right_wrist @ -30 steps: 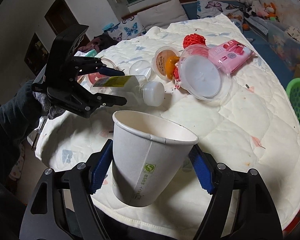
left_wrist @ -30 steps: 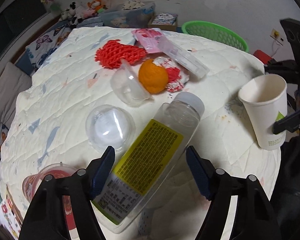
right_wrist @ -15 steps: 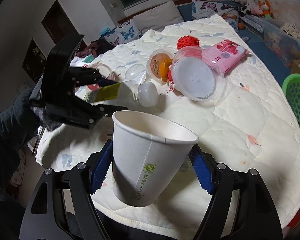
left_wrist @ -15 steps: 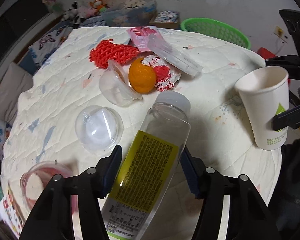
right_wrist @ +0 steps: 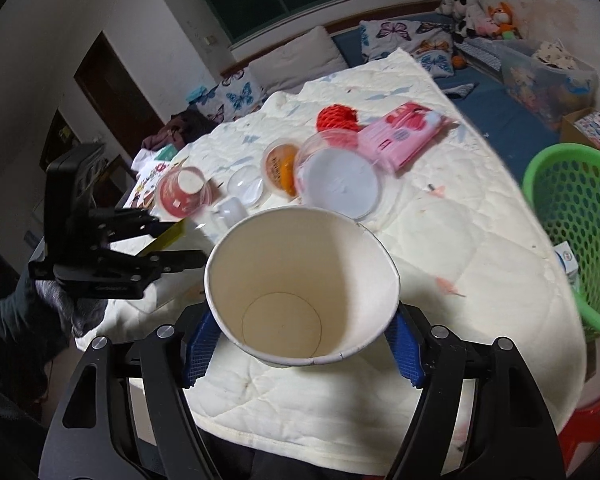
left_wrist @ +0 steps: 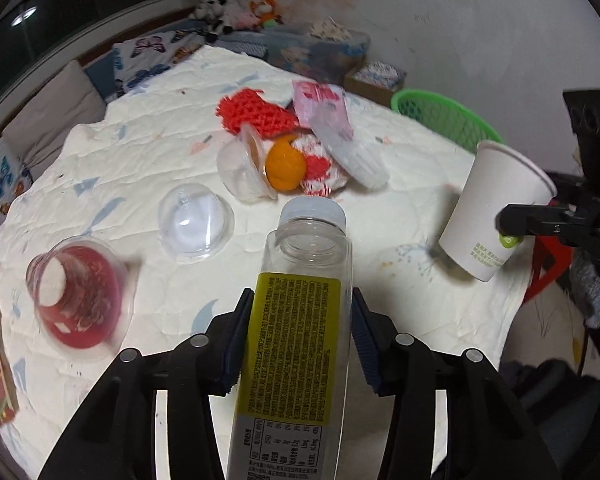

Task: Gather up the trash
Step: 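Carry the paper cup and bottle to the green basket and release both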

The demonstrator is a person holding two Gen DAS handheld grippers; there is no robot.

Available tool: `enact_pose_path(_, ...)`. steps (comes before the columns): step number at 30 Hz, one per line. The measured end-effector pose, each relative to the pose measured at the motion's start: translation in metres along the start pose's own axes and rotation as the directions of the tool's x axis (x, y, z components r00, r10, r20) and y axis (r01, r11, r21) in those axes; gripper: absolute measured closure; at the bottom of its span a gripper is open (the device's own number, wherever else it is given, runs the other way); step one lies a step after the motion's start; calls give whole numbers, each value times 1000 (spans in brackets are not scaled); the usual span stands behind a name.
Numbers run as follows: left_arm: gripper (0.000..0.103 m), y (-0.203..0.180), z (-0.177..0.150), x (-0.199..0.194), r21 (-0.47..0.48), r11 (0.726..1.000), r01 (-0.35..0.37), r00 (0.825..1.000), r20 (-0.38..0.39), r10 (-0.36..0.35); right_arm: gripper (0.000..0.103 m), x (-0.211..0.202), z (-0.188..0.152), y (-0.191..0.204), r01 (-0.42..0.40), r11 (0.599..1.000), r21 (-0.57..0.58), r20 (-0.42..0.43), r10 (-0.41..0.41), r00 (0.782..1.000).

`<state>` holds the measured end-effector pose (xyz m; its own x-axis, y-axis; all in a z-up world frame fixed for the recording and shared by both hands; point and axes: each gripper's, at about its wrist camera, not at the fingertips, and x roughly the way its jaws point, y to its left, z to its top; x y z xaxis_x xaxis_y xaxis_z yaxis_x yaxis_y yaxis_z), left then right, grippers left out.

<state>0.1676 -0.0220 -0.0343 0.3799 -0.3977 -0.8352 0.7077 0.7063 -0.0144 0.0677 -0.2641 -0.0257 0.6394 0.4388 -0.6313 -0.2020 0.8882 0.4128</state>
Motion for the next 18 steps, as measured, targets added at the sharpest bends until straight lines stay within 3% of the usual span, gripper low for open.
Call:
enact_pose_path(9,58,-3,13,-22,-123,990,63,994,92,-51,31,-32,8,-36,44,997,57,87,-49,995)
enact_pose_path(18,58,-19,53,-27,-154,979,135,980,167,-108,31,-75,17,-100,155,976,152,173,-180,968)
